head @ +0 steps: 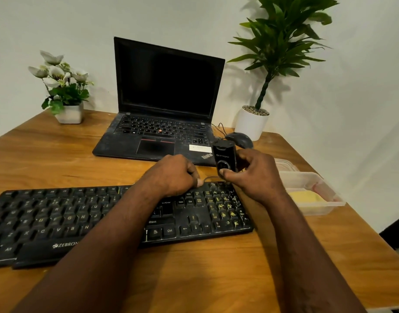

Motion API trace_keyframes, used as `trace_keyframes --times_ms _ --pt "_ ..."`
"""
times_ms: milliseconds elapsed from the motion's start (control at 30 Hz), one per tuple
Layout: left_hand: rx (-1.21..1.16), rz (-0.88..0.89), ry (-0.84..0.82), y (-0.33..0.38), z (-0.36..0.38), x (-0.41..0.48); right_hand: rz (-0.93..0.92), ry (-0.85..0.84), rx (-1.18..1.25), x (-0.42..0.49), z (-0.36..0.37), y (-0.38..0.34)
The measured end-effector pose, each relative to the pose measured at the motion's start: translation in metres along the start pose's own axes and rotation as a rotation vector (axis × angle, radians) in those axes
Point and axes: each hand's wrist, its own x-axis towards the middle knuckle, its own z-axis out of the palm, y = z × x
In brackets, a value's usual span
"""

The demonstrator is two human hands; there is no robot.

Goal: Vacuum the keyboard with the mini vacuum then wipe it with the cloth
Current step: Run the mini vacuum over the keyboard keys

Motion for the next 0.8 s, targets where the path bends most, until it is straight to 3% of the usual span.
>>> trace_keyframes --times_ms 100,300,533,700,800 --pt "-0.002 0.003 -0.003 -0.001 0.001 0.001 -0.025 -0.102 0.101 -0.003 0.01 -0.007" --pt "-0.022 -0.006 -0.003 0.0 0.0 0.001 -0.009 0.039 -0.282 0.002 -0.009 -0.005" --pt "-0.011 0.0 -0.004 0.0 0.001 0.0 0.071 -0.197 -0.113 -0.011 -0.035 -0.013" --pt "0.005 0.007 0.005 0.001 0.001 -0.001 0.067 -0.163 -0.156 -0.019 -0.037 -0.018" --pt "0.008 0.01 0.015 0.002 0.001 -0.002 0.116 -0.294 -0.117 -0.024 -0.046 -0.016"
